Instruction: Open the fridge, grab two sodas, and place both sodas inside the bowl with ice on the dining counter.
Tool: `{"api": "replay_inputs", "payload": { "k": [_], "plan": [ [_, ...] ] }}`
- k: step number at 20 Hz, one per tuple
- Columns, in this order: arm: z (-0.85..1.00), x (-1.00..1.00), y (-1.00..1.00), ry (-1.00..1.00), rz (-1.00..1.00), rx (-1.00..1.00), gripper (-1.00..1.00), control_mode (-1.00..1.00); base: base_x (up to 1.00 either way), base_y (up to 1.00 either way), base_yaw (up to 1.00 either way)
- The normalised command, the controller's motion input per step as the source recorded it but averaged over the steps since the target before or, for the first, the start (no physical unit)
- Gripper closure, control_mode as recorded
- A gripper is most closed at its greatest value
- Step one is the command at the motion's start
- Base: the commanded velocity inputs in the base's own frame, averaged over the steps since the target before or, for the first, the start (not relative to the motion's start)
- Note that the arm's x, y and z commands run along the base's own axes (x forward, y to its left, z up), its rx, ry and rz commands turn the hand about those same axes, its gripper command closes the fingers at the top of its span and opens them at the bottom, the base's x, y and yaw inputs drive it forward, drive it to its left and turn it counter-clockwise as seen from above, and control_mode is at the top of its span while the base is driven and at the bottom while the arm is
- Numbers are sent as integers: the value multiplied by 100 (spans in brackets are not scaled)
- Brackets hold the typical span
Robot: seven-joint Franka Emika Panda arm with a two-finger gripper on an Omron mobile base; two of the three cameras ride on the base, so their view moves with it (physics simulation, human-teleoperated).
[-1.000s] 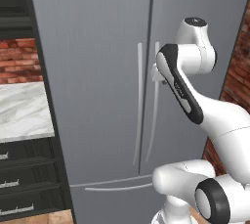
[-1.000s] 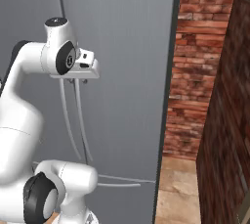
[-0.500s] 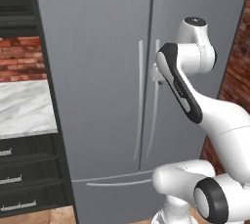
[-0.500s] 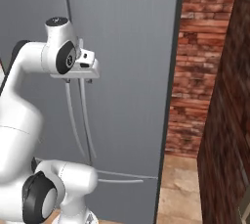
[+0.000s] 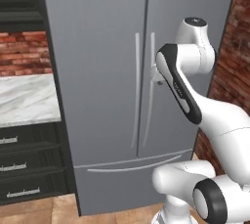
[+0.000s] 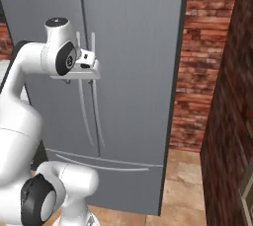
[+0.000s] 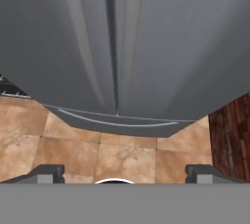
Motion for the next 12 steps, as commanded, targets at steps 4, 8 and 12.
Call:
{"api": "replay_inputs", "payload": {
  "k": [4, 8, 12],
  "plan": [
    [0, 0, 0, 0, 0, 0, -100, 100, -29, 23, 0],
    [0, 0, 0, 0, 0, 0, -100, 100, -14, 32, 0],
    [0, 0, 0, 0, 0, 0, -100, 100, 0, 43, 0]
  ]
}}
